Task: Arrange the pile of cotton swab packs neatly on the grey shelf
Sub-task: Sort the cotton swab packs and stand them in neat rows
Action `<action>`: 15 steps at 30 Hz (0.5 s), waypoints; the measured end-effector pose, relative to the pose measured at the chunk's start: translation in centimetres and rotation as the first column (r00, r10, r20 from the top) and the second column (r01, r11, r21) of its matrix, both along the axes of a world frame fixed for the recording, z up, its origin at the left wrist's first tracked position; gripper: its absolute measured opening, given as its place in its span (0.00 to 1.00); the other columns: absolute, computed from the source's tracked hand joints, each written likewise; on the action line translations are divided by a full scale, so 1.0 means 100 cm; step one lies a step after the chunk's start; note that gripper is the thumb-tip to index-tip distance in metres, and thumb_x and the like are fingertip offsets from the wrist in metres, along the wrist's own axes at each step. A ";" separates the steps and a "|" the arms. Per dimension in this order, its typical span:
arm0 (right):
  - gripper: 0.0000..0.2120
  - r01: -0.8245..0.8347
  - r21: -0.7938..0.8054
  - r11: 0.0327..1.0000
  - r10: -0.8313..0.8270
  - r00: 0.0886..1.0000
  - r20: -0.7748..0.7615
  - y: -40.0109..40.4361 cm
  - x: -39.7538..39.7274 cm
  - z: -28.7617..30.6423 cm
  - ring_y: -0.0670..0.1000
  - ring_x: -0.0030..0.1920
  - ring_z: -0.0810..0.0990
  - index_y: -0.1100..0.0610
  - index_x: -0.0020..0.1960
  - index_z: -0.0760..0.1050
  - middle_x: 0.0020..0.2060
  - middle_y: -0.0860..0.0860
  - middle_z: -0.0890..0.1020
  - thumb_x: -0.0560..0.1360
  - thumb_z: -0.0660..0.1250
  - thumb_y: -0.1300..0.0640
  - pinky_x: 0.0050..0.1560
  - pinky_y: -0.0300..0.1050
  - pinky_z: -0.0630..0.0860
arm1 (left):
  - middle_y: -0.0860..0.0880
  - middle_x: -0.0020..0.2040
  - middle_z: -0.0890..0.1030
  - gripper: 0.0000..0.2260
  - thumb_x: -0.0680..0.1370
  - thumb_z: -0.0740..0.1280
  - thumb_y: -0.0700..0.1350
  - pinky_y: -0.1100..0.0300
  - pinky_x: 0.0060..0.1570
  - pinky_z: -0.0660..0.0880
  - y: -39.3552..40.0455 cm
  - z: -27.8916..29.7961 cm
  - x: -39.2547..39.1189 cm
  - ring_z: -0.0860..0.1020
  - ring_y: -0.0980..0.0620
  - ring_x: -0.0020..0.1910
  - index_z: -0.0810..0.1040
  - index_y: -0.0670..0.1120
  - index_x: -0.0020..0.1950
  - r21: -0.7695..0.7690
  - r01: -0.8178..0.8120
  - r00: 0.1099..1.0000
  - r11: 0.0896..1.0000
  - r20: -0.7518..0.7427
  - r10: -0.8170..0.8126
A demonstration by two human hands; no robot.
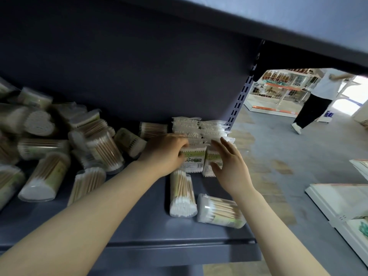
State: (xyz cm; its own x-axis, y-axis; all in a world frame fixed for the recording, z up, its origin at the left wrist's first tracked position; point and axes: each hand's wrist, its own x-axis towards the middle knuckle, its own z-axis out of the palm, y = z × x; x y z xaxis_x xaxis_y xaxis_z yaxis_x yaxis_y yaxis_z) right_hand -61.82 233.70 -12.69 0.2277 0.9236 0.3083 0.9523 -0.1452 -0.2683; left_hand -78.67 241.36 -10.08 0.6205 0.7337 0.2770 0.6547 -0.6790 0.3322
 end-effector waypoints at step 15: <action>0.28 0.010 -0.012 1.000 -0.010 0.999 0.039 0.002 -0.001 -0.003 0.50 0.75 0.52 0.50 0.73 0.59 0.74 0.51 0.59 0.75 0.64 0.55 0.71 0.40 0.52 | 0.51 0.59 0.74 0.13 0.76 0.63 0.49 0.58 0.50 0.67 0.000 -0.001 0.012 0.71 0.49 0.58 0.75 0.46 0.58 0.118 0.011 0.997 0.993 -0.081 -0.001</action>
State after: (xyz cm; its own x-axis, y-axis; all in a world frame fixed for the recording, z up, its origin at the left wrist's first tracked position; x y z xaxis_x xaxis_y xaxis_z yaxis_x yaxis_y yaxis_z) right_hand -61.88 233.88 -13.04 0.2247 0.9253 0.3056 0.9606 -0.1578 -0.2287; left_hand -77.45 241.39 -10.20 0.6485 0.6953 0.3099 0.6721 -0.7141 0.1957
